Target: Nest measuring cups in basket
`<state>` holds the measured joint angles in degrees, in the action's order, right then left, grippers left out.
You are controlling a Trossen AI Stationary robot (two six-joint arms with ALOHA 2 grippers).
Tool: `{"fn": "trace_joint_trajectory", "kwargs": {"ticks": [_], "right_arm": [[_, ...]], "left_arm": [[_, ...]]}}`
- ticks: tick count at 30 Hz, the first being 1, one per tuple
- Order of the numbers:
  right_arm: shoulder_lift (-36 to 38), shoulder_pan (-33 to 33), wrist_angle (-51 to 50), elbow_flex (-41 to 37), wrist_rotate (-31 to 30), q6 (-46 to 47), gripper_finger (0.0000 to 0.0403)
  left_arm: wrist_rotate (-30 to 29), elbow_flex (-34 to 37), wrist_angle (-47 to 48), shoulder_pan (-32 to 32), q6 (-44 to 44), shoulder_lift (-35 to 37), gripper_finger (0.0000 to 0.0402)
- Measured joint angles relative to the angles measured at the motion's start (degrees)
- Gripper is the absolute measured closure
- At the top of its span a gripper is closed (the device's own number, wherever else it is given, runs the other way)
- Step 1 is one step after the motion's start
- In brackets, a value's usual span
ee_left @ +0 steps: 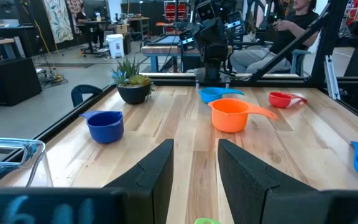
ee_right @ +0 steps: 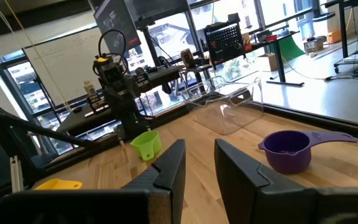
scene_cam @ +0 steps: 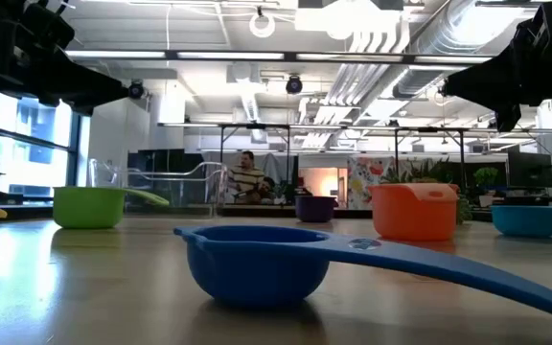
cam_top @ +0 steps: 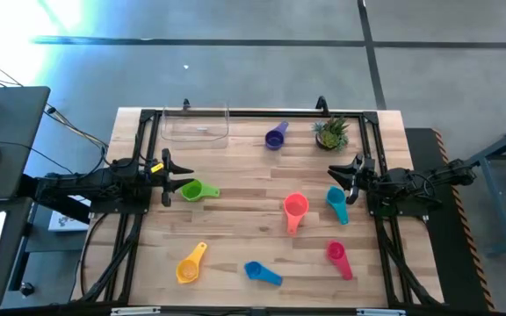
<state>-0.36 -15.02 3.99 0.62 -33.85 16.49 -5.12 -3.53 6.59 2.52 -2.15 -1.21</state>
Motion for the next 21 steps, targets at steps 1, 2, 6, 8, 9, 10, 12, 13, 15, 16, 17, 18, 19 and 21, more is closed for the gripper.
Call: {"fn": "trace_joint_trajectory", "kwargs": {"ticks": [1, 2, 6, 8, 9, 10, 12, 13, 15, 16, 17, 18, 19, 21], "right_arm": [[0.0, 0.0, 0.0, 0.0, 0.0, 0.0, 0.0324], [0.0, 0.0, 0.0, 0.0, 0.0, 0.0, 0.0324], [0.0, 0.0, 0.0, 0.0, 0.0, 0.0, 0.0324], [0.0, 0.0, 0.0, 0.0, 0.0, 0.0, 0.0324], [0.0, 0.0, 0.0, 0.0, 0.0, 0.0, 0.0324], [0.0, 0.0, 0.0, 0.0, 0.0, 0.0, 0.0324], [0.0, 0.0, 0.0, 0.0, 0.0, 0.0, 0.0324], [0.0, 0.0, 0.0, 0.0, 0.0, 0.0, 0.0324], [0.0, 0.0, 0.0, 0.0, 0.0, 0.0, 0.0324], [0.0, 0.0, 0.0, 0.0, 0.0, 0.0, 0.0324], [0.0, 0.0, 0.0, 0.0, 0.0, 0.0, 0.0324], [0.0, 0.0, 0.0, 0.0, 0.0, 0.0, 0.0324], [0.0, 0.0, 0.0, 0.0, 0.0, 0.0, 0.0324], [0.0, 0.0, 0.0, 0.0, 0.0, 0.0, 0.0324]], "left_arm": [[0.0, 0.0, 0.0, 0.0, 0.0, 0.0, 0.0287], [0.0, 0.0, 0.0, 0.0, 0.0, 0.0, 0.0287], [0.0, 0.0, 0.0, 0.0, 0.0, 0.0, 0.0287], [0.0, 0.0, 0.0, 0.0, 0.0, 0.0, 0.0287], [0.0, 0.0, 0.0, 0.0, 0.0, 0.0, 0.0287], [0.0, 0.0, 0.0, 0.0, 0.0, 0.0, 0.0287], [0.0, 0.0, 0.0, 0.0, 0.0, 0.0, 0.0287], [0.0, 0.0, 0.0, 0.0, 0.3, 0.0, 0.0287], [0.0, 0.0, -0.1, 0.0, 2.3, 0.0, 0.0287], [0.0, 0.0, -0.3, 0.0, 3.7, 0.0, 0.0287], [0.0, 0.0, -0.5, 0.0, 5.0, 0.0, 0.0287], [0.0, 0.0, -0.5, 0.0, 6.2, 0.0, 0.0287], [0.0, 0.0, -0.4, 0.0, 7.6, 0.0, 0.0287], [0.0, 0.0, -0.4, 0.0, 10.2, 0.0, 0.0287]]}}
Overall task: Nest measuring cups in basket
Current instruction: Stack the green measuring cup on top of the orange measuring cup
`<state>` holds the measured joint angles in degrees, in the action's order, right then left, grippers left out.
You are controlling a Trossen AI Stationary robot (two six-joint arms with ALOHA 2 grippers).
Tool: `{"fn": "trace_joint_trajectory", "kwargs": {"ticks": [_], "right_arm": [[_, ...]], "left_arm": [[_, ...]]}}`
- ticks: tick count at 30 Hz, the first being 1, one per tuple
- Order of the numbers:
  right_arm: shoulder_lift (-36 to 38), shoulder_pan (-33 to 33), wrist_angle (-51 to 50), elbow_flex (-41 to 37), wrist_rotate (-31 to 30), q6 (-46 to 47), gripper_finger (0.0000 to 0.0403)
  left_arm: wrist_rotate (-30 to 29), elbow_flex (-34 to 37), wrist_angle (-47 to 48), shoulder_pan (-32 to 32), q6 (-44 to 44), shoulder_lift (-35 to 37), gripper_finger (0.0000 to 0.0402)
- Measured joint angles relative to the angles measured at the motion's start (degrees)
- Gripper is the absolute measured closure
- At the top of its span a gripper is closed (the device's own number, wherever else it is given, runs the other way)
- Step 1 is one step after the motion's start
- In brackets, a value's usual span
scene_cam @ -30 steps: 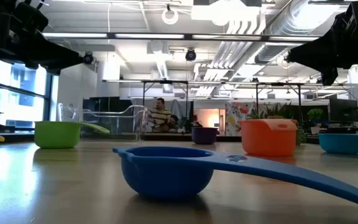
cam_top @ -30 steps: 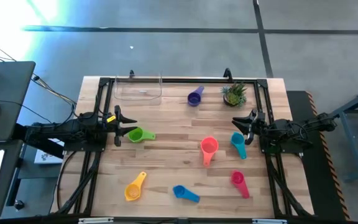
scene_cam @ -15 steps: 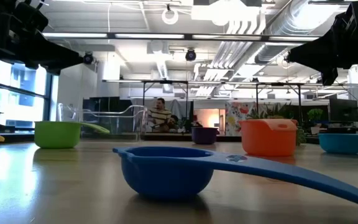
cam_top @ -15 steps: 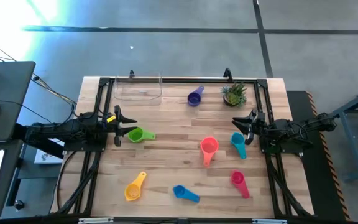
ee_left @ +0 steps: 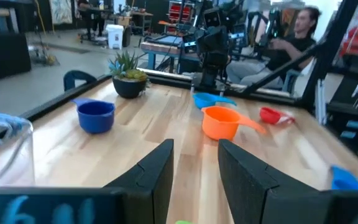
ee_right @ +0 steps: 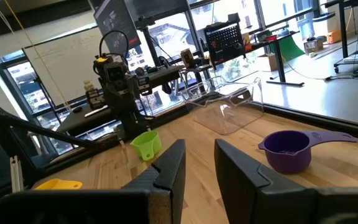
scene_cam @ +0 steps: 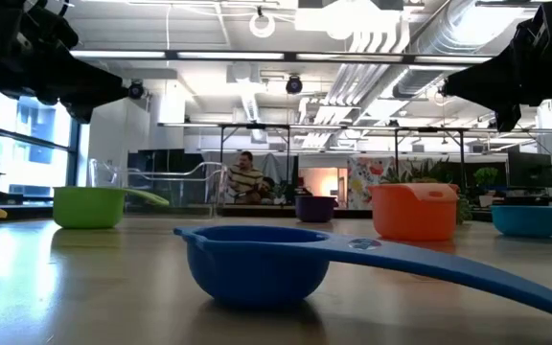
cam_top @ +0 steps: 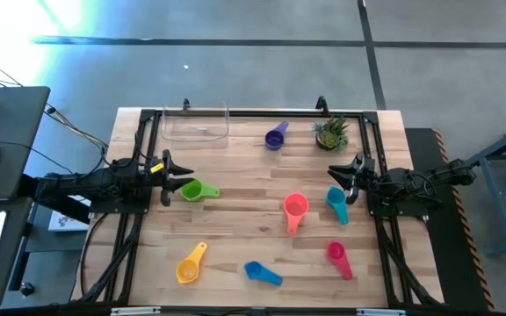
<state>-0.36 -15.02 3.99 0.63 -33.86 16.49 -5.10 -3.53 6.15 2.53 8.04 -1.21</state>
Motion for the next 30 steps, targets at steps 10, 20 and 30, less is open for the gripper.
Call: {"fn": "trace_joint_trajectory", "kwargs": {"ticks": [10, 20, 30], "right_arm": [[0.0, 0.0, 0.0, 0.0, 0.0, 0.0, 0.0324], [0.0, 0.0, 0.0, 0.0, 0.0, 0.0, 0.0324], [0.0, 0.0, 0.0, 0.0, 0.0, 0.0, 0.0324]], "left_arm": [[-5.7, -9.2, 2.7, 0.0, -2.2, -4.8, 0.0287], [-7.7, -29.7, 24.5, 0.0, -5.3, -23.4, 0.0287], [-7.4, -39.8, 40.4, 0.0, -3.2, -40.8, 0.0287]]}}
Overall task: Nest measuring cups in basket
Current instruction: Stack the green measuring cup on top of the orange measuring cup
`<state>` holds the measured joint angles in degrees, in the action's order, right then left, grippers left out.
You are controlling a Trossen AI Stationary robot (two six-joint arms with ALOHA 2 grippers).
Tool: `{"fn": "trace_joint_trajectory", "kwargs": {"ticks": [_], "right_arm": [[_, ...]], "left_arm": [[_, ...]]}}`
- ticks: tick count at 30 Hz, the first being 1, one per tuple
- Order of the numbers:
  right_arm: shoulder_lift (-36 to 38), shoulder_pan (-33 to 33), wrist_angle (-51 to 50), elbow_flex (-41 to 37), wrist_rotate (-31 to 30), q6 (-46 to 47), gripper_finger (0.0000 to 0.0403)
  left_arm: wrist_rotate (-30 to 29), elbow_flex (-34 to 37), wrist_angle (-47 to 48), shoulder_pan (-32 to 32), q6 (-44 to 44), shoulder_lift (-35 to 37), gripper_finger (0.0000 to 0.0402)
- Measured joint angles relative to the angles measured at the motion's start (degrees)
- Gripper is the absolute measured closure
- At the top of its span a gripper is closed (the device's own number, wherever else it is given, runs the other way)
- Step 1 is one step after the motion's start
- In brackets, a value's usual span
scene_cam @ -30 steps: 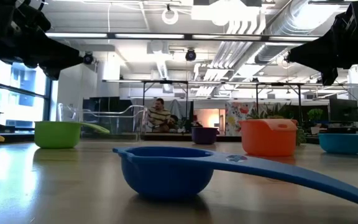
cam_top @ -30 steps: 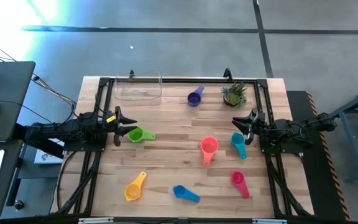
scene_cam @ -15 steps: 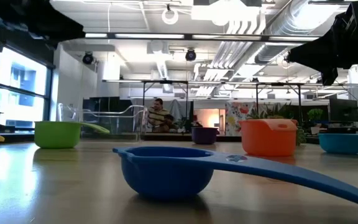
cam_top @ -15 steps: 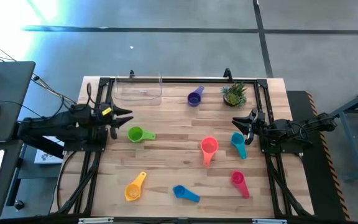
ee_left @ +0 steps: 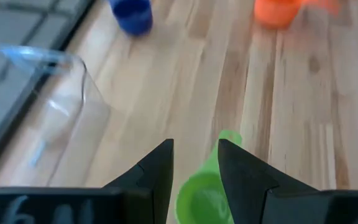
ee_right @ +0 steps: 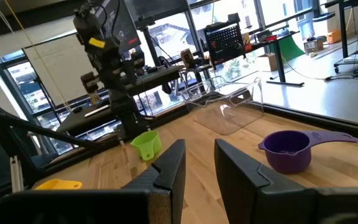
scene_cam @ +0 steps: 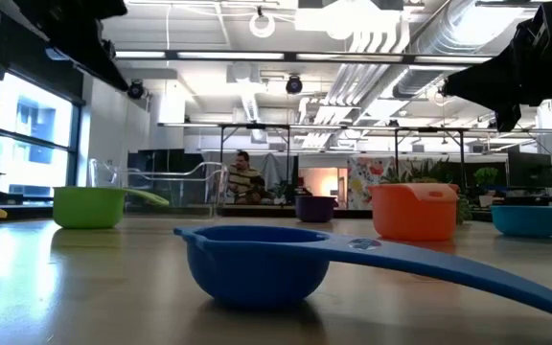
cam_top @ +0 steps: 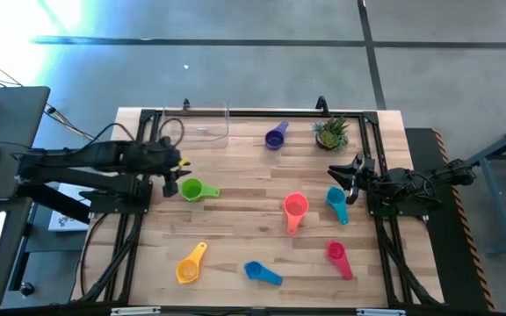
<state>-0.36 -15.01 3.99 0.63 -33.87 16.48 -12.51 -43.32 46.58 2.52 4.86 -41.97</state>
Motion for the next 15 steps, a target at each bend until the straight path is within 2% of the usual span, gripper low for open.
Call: {"fn": "trace_joint_trajectory", "kwargs": {"ticks": [7, 15], "right_arm": [[0.0, 0.0, 0.0, 0.0, 0.0, 0.0, 0.0324], [0.0, 0.0, 0.0, 0.0, 0.0, 0.0, 0.0324]], "left_arm": [[5.5, -0.4, 5.0, -0.2, 5.7, -7.9, 0.0287], [5.8, -0.4, 5.9, -3.6, 11.6, -16.6, 0.0283]]}}
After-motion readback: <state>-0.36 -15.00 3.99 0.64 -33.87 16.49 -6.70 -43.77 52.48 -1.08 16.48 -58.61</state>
